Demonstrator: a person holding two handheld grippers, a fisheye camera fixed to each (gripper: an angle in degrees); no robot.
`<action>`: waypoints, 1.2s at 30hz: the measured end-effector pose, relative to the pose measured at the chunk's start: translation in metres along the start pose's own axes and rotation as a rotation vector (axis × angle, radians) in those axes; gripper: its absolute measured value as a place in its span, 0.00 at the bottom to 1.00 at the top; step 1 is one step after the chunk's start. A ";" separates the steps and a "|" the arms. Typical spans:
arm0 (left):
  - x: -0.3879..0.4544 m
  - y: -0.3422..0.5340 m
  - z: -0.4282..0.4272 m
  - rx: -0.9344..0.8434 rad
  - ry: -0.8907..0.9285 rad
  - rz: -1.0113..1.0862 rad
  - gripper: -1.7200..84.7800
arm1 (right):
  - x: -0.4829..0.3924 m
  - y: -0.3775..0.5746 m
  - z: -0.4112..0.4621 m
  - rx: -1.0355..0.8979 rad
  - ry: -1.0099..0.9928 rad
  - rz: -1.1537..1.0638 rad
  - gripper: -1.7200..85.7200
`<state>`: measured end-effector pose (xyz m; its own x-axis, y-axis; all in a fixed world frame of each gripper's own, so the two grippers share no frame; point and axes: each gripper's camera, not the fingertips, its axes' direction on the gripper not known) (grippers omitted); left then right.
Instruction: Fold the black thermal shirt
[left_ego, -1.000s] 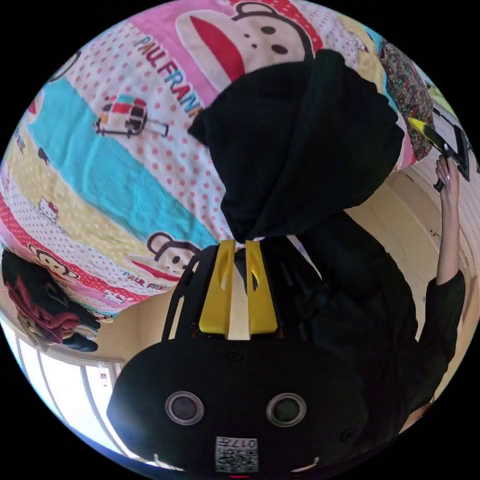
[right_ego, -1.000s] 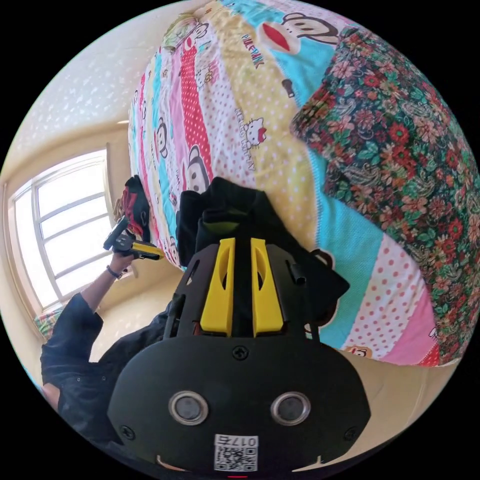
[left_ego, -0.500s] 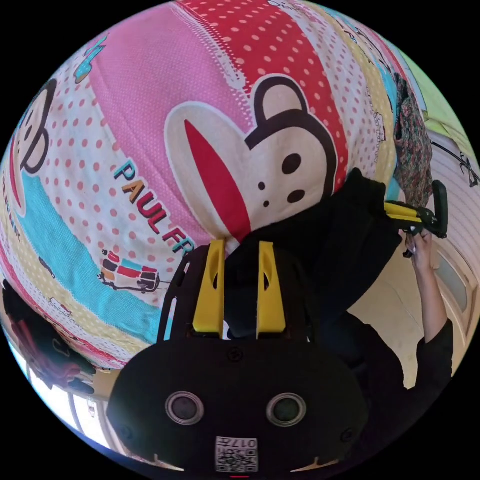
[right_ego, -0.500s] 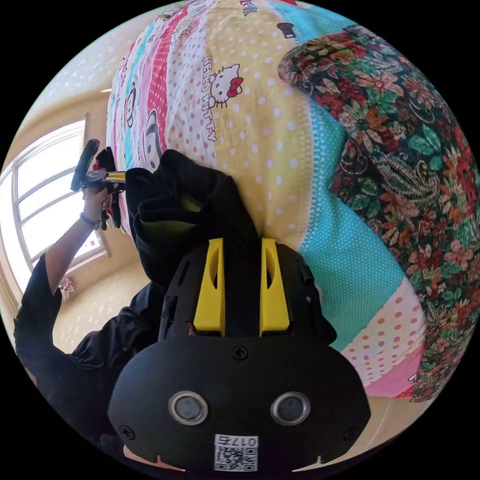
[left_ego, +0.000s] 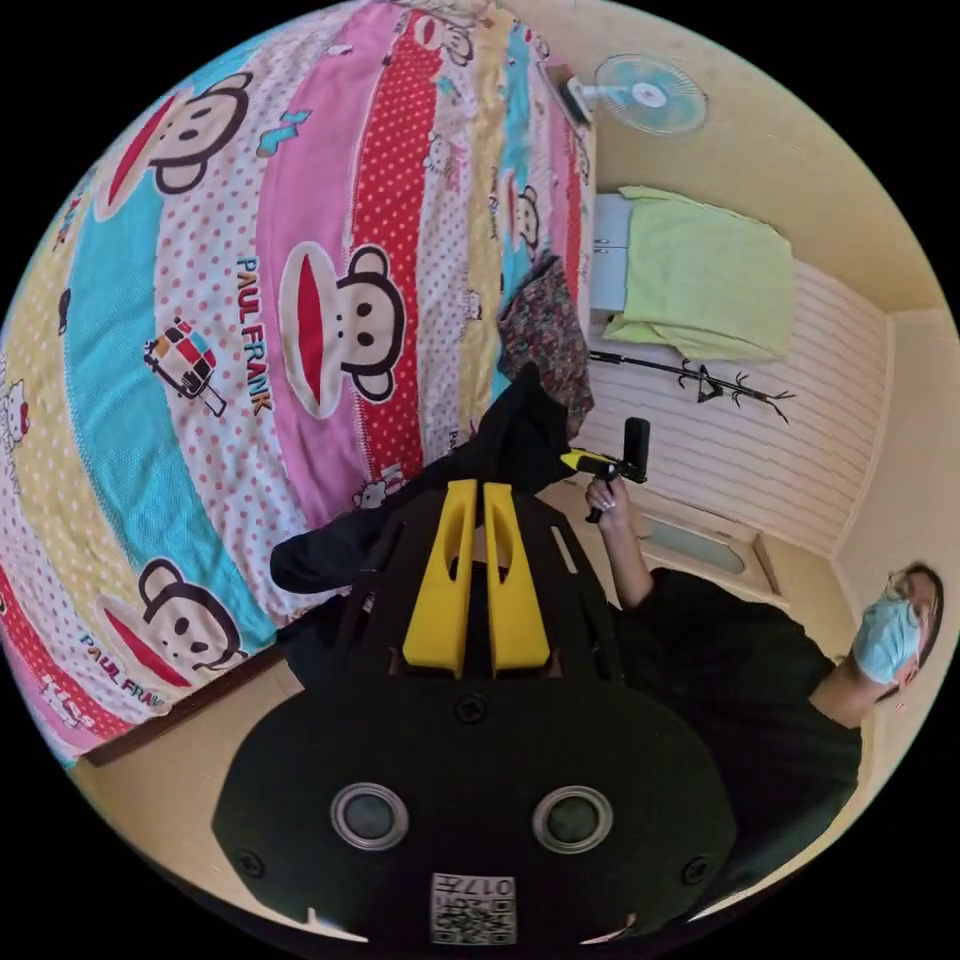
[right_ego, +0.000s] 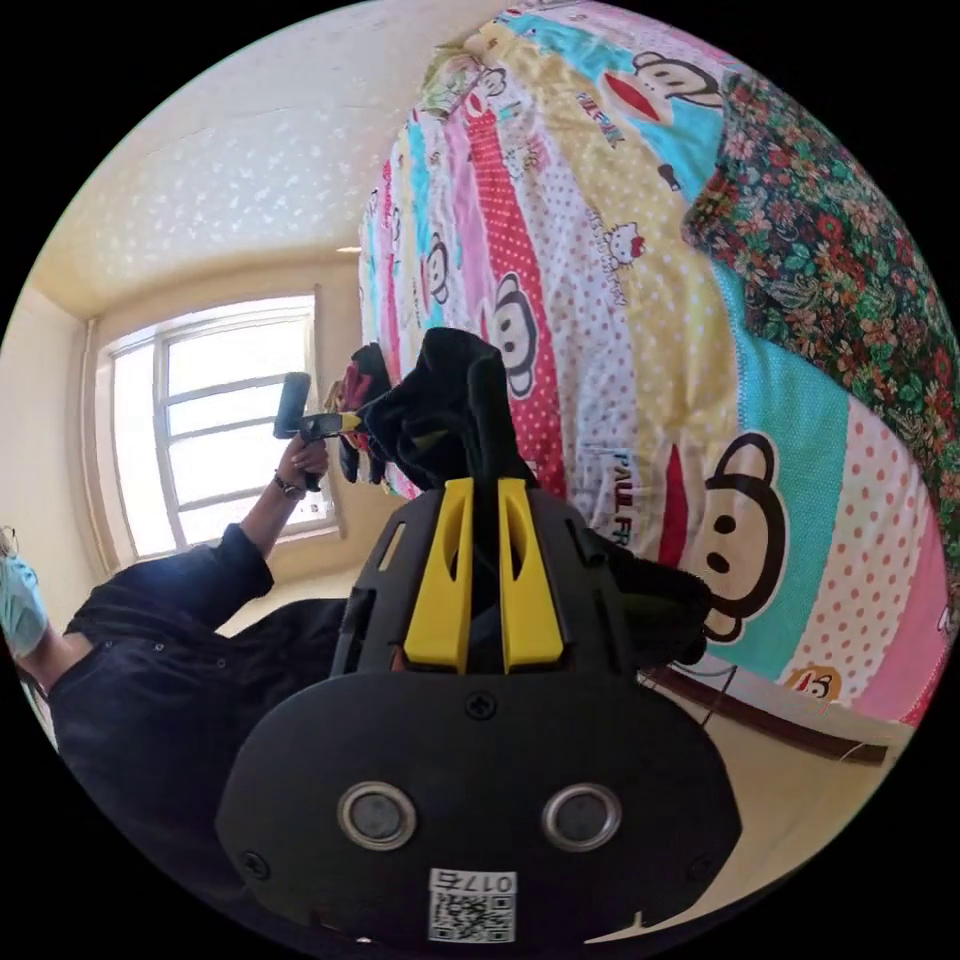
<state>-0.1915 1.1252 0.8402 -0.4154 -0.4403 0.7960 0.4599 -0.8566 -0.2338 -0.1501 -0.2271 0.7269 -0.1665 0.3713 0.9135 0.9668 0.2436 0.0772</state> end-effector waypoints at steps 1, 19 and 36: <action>0.011 0.032 -0.009 0.039 0.003 0.039 0.01 | -0.009 0.005 -0.003 0.010 -0.025 -0.026 0.05; 0.232 0.318 -0.042 0.537 0.036 0.976 0.01 | -0.111 0.056 0.007 0.058 -0.370 -0.610 0.10; 0.227 0.431 -0.011 0.743 0.001 1.006 0.01 | -0.137 0.161 0.059 0.572 -0.176 -0.783 0.26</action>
<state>-0.0959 0.6536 0.9142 0.3765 -0.8116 0.4468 0.9046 0.2179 -0.3663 0.0164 -0.1856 0.5904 -0.7911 0.0376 0.6105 0.3398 0.8570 0.3875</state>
